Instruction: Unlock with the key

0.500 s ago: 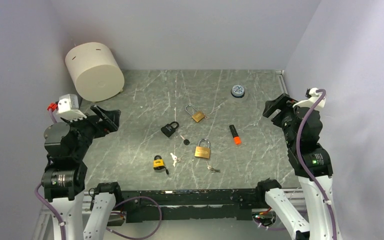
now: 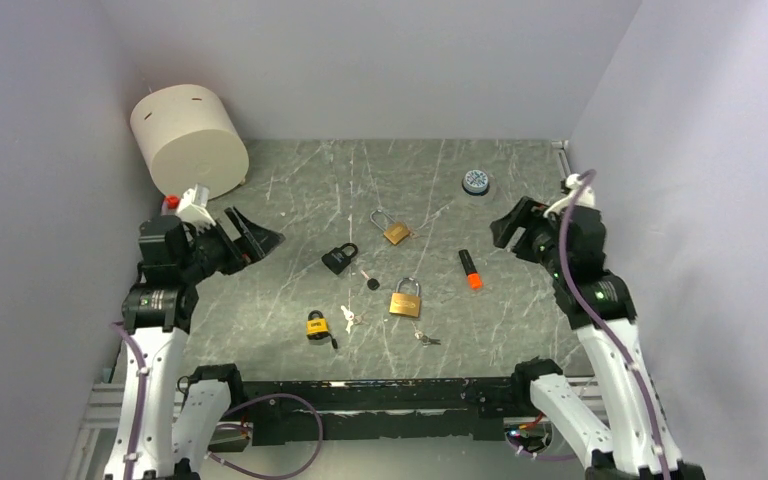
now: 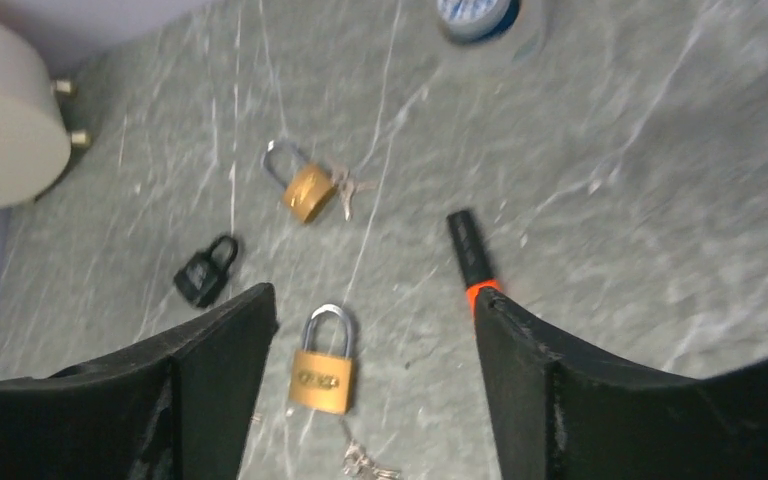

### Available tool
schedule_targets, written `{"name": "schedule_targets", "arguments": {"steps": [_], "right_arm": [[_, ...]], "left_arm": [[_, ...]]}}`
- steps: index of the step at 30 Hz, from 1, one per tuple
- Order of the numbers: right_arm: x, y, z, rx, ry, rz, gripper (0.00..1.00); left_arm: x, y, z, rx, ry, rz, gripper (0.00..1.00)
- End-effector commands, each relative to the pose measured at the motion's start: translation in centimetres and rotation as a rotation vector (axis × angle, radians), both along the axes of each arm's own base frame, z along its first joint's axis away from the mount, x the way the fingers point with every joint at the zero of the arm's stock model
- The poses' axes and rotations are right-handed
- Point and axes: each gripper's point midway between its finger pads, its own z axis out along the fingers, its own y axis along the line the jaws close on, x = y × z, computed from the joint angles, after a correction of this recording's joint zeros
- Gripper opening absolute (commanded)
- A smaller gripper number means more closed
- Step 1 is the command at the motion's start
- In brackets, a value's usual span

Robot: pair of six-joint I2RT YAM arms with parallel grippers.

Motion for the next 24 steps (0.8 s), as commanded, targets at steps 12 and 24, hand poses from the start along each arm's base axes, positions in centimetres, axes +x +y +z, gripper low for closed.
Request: {"name": "schedule_targets", "arguments": {"steps": [12,24], "right_arm": [[3.8,13.8,-13.7,-0.027,0.401,0.269,0.66],[3.6,24.0,-19.4,-0.278,0.506,0.561,0.58]], "left_arm": [[-1.6,-2.8,-3.9,-0.154,0.118,-0.118,0.94],[-1.7,-1.7,-6.6,-0.124,0.206,-0.041,0.94]]}}
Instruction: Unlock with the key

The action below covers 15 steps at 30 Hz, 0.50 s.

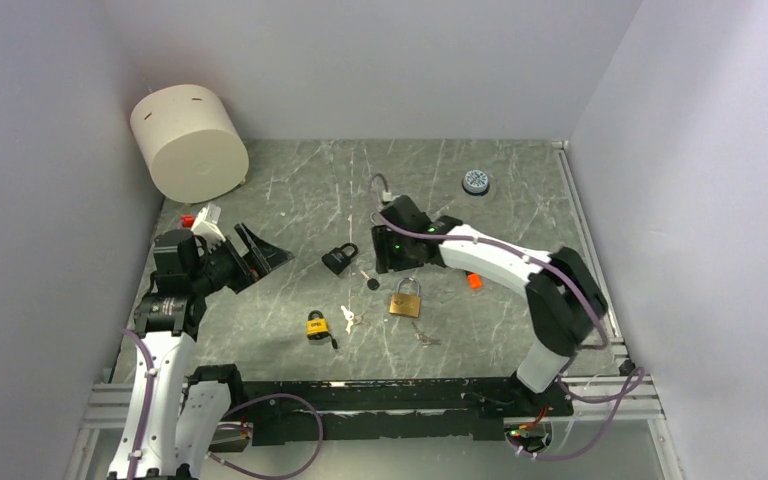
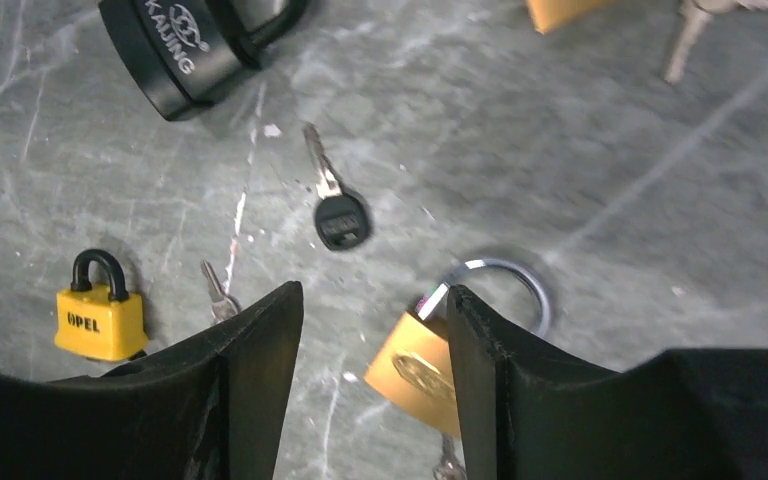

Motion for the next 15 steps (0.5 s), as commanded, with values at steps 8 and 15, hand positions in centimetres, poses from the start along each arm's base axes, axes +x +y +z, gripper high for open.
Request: {"name": "schedule_targets", "arguments": {"steps": [8,15], "right_arm": [[0.3,3.7,-3.3,-0.201,0.004,0.103,0.58],[-0.6,5.2,-5.1,-0.28,0.028,0.185,0.57]], "left_arm": [[-0.1,1.1,-1.6,0.063,0.06,0.051,0.94],[-0.3,1.4,-2.3,0.073,0.079,0.065,0.94]]}}
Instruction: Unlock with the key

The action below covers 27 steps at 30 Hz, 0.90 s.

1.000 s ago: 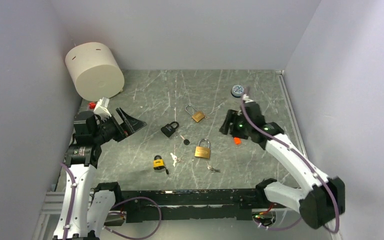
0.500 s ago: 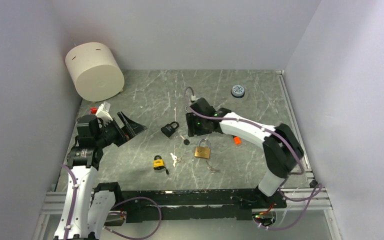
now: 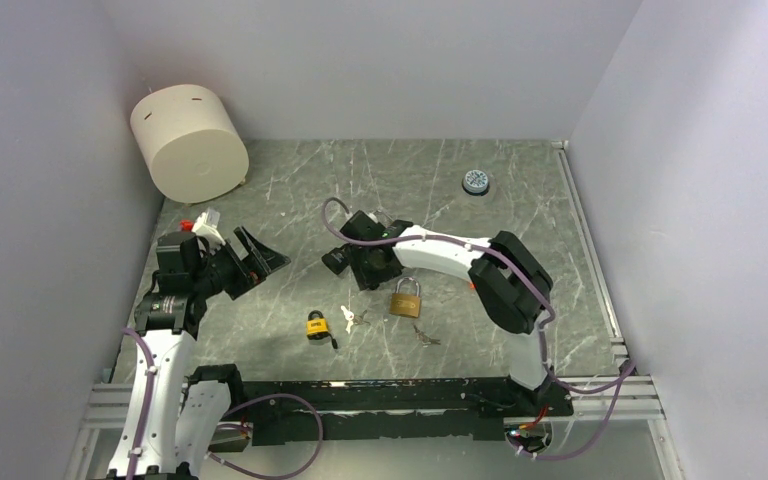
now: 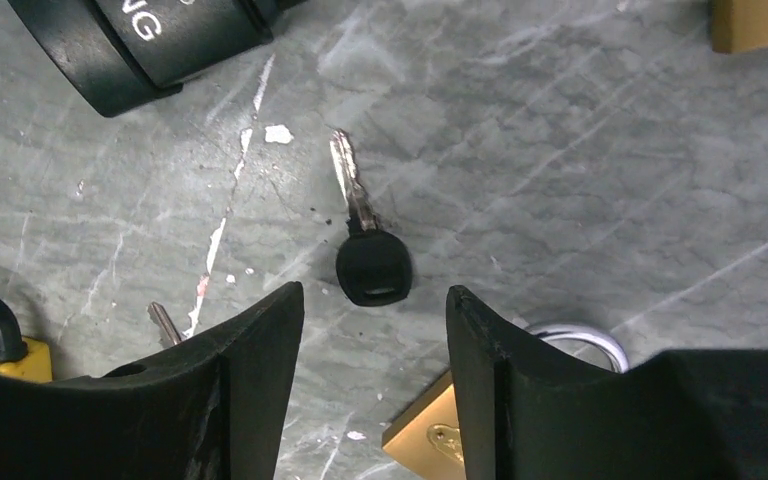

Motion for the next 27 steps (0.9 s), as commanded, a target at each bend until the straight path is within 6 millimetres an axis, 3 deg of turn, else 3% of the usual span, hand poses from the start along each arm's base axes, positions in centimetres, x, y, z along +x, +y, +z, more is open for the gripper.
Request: {"name": "schedule_targets", "arguments": {"steps": [1,11,15,18,21,27], "right_arm": [[0.5,0.7,0.4,-0.063,-0.031,0.038,0.57],[0.2,0.4,-2.0,-0.131,0.013,0.083,0.44],[-0.4,0.5,-2.7,-0.104,0.046,0.088,0.26],[-0.3,0.2,-2.8,-0.098,0.023,0.063,0.19],[0.0,0.3,-1.4,-0.046,-0.04,0.053,0.17],[0.1,0.7,3.4,0.137,-0.19,0.055,0.16]], "left_arm": [[-0.1,0.4,-0.5,0.03,0.002,0.006,0.94],[0.1,0.5,-1.0,0.033,0.027,0.01,0.94],[0.1,0.1,-1.6,0.009,0.044,0.004,0.94],[0.1,-0.5,-2.3,-0.037,0.073,-0.013,0.94],[0.3,-1.2,-3.1,-0.087,0.108,-0.033,0.94],[1.2,-2.9,-3.7,-0.216,0.134,-0.093,0.94]]}}
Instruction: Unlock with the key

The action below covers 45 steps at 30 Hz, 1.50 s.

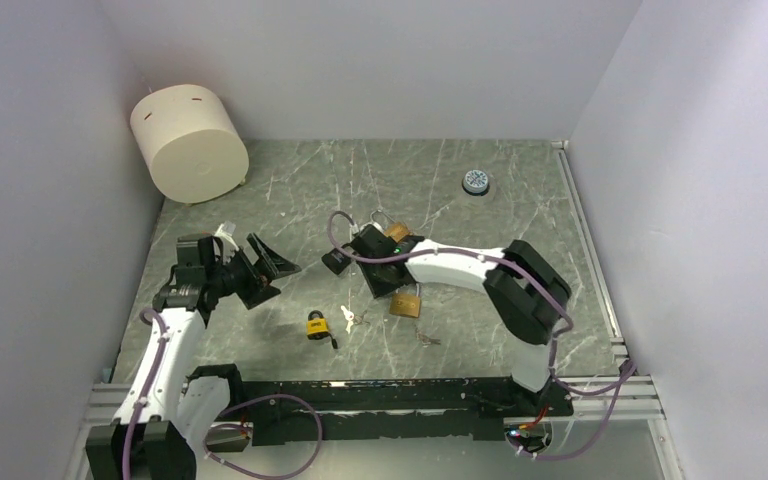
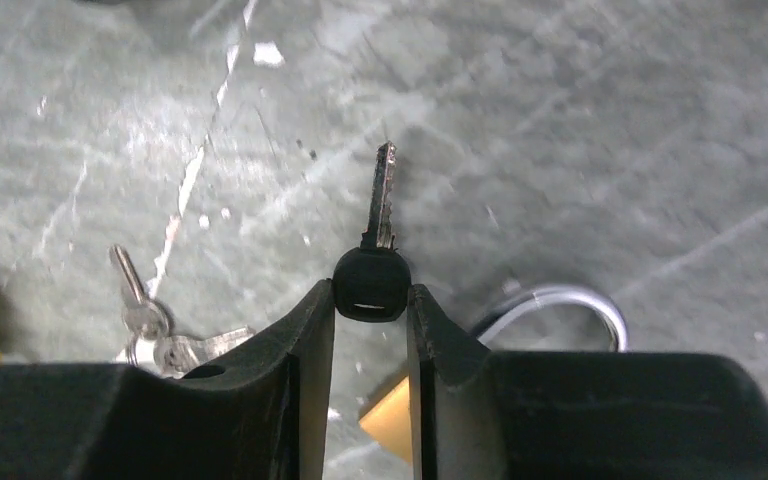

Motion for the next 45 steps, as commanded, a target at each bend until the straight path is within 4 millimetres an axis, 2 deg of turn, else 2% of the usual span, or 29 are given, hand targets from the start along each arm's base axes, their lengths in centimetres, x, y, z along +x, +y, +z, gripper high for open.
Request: {"name": "schedule_targets", "arguments": {"steps": [1,6,10,13,18,20,24,31,34,36,37,38,41,43,45], "right_arm": [[1.0,1.4,5.0,0.186,-0.151,0.003,0.15],[-0.3,2.4,7.9,0.348,-0.193,0.069,0.15],[-1.9,3.6,9.9,0.461,-0.185,0.151,0.16],[-3.3,4.4,10.6,0.519,-0.171,0.238,0.16],[-4.4,5.0,10.9,0.545,-0.148,0.298,0.16],[-4.9,5.4,11.0,0.557,-0.138,0.322,0.16],[-5.0,5.8,11.0,0.567,-0.134,0.332,0.18],[-4.7,6.2,10.9,0.572,-0.133,0.326,0.18],[-4.4,6.2,10.8,0.559,-0.137,0.319,0.18],[-4.4,6.2,11.0,0.561,-0.14,0.319,0.19],[-4.5,6.2,11.1,0.566,-0.138,0.321,0.2],[-4.8,6.2,11.2,0.573,-0.131,0.328,0.22],[-4.7,5.9,12.2,0.617,-0.138,0.276,0.52],[-4.3,5.4,14.1,0.708,-0.155,0.226,0.73],[-4.1,4.7,17.0,0.857,-0.16,0.175,0.85]], "left_arm": [[1.4,-2.1,1.6,-0.147,-0.068,-0.061,0.94],[2.6,-3.9,1.7,-0.241,-0.083,-0.094,0.94],[2.9,-6.3,1.1,-0.232,-0.085,-0.164,0.94],[3.0,-7.8,0.2,-0.19,-0.074,-0.188,0.94],[3.4,-9.6,-0.8,-0.174,-0.083,-0.194,0.94],[3.5,-9.9,-1.2,-0.176,-0.064,-0.195,0.9],[3.6,-11.2,-1.6,-0.233,-0.044,-0.213,0.79],[2.9,-13.2,-2.7,-0.279,0.0,-0.25,0.48],[3.0,-13.6,-2.3,-0.291,-0.006,-0.257,0.28],[3.0,-13.7,-2.0,-0.29,-0.012,-0.263,0.05],[2.9,-13.7,-1.7,-0.292,-0.017,-0.266,0.03],[2.9,-13.8,-1.2,-0.298,-0.036,-0.271,0.03],[2.8,-13.7,0.4,-0.296,-0.104,-0.292,0.03],[2.6,-13.6,1.4,-0.281,-0.147,-0.313,0.03],[2.3,-13.6,2.7,-0.28,-0.194,-0.338,0.03]]}}
